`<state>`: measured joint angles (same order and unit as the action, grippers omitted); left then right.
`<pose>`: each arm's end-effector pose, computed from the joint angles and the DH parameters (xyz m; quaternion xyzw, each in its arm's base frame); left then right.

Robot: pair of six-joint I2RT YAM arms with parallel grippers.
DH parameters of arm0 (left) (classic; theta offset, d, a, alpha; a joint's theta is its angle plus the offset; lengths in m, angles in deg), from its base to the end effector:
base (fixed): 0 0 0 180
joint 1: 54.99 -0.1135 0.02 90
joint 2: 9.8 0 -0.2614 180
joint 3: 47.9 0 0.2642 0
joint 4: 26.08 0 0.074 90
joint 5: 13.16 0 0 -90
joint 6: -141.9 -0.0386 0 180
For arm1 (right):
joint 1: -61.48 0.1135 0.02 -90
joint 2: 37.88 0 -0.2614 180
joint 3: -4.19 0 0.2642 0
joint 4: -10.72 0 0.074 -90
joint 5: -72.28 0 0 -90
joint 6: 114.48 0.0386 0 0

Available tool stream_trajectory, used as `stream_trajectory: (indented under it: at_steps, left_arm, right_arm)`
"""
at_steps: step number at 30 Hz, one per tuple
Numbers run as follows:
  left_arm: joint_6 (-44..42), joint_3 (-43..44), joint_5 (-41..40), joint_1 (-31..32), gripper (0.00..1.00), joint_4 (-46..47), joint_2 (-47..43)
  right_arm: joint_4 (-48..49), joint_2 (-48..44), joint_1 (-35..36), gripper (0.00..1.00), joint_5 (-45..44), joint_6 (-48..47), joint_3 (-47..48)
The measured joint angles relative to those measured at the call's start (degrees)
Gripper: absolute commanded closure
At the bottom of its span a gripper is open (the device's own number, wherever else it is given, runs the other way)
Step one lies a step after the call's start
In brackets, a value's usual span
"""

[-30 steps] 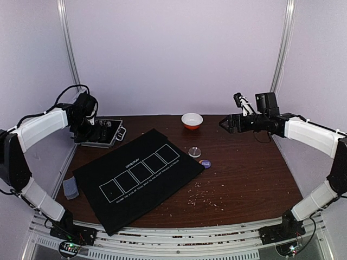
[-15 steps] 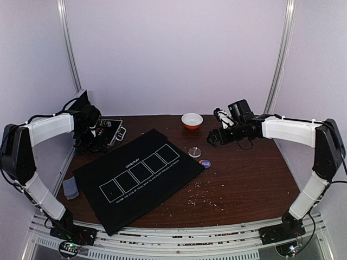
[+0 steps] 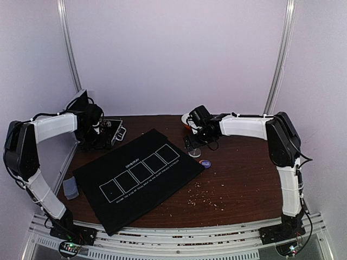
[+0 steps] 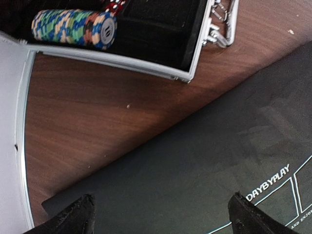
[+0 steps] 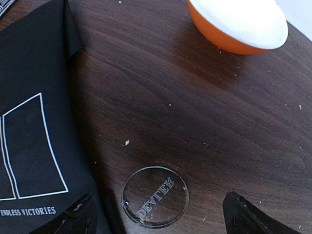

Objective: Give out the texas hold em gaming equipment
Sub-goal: Pick up the dealer button from the center of the board.

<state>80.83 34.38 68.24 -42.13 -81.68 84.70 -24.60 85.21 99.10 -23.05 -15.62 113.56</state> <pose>0.3338 -0.0703 0.2143 -0.1511 0.9669 0.0003 0.2054 0.3927 0.2981 0.1849 -0.2166 0.9105 0.0979 0.3383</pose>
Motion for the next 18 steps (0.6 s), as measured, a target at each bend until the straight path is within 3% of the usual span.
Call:
stream_trajectory:
  at_steps: [10,18]
  left_arm:
    - [-4.2,2.4,2.2,0.0,0.02,2.7,2.4]
    - [-6.9,3.4,3.3,0.0,0.02,3.5,2.6]
  right_arm:
    - [-6.0,9.7,0.7,0.18,-3.5,2.6,8.2]
    - [-9.3,10.0,0.8,0.26,-6.2,4.5,9.3]
